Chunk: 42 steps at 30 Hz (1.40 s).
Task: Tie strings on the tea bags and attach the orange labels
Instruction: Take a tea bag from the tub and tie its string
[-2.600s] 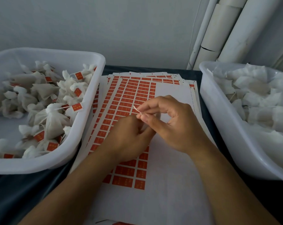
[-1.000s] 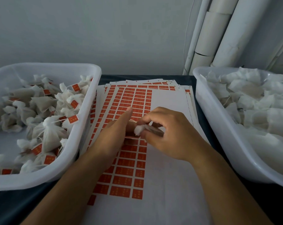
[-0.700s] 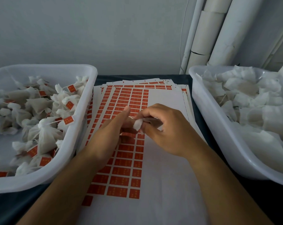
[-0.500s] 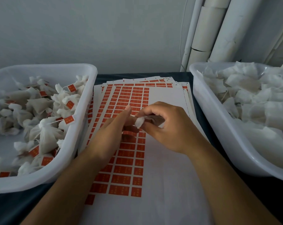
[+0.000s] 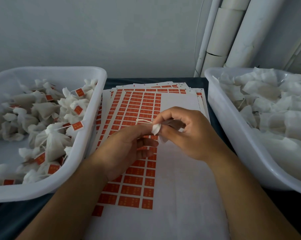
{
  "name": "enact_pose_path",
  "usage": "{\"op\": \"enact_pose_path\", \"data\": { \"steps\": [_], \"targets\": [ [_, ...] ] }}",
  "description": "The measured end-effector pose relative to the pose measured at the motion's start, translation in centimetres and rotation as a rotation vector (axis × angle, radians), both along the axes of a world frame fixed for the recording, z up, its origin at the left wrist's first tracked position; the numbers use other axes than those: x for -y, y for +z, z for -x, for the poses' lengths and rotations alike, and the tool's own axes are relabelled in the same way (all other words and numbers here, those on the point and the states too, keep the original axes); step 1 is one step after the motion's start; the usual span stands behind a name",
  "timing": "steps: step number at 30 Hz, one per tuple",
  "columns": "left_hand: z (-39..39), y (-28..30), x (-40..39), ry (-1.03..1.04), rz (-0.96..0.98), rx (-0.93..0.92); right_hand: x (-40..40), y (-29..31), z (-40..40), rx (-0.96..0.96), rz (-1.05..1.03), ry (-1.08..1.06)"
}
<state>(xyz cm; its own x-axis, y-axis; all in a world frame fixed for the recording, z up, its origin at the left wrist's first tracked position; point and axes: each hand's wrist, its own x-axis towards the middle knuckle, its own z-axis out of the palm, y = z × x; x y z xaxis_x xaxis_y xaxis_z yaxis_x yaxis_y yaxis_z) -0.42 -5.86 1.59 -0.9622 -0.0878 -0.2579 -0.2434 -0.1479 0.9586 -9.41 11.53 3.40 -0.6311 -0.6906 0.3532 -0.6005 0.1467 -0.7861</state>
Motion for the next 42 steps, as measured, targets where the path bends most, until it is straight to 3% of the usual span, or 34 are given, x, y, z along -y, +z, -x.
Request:
{"op": "enact_pose_path", "data": {
  "steps": [3, 7, 10, 14, 24, 29, 33, 42],
  "targets": [
    [0.0, 0.1, 0.2, 0.025, -0.05, 0.013, -0.1, 0.1, 0.0, 0.022, 0.039, 0.011],
    [-0.2, 0.1, 0.2, 0.051, 0.09, -0.03, 0.0, 0.2, -0.1, 0.034, 0.079, 0.027],
    [-0.5, 0.1, 0.0, 0.081, 0.191, -0.186, 0.2, 0.2, -0.1, 0.014, 0.114, 0.027],
    [-0.8, 0.4, -0.6, 0.107, 0.139, -0.38, 0.3, 0.4, -0.4, 0.011, 0.196, 0.076],
    [-1.1, 1.1, -0.7, 0.09, -0.042, -0.301, 0.1, 0.4, -0.3, 0.053, 0.238, 0.15],
    [-1.0, 0.7, -0.9, 0.096, 0.154, -0.386, 0.5, 0.2, -0.2, 0.07, 0.278, 0.028],
    [-0.5, 0.2, -1.4, 0.216, 0.356, -0.387, 0.8, -0.4, -0.2, 0.115, 0.212, -0.033],
    [-0.3, 0.4, -1.7, 0.351, 0.459, -0.465, 0.8, -0.2, -0.2, 0.302, 0.102, -0.051]
  ]
}}
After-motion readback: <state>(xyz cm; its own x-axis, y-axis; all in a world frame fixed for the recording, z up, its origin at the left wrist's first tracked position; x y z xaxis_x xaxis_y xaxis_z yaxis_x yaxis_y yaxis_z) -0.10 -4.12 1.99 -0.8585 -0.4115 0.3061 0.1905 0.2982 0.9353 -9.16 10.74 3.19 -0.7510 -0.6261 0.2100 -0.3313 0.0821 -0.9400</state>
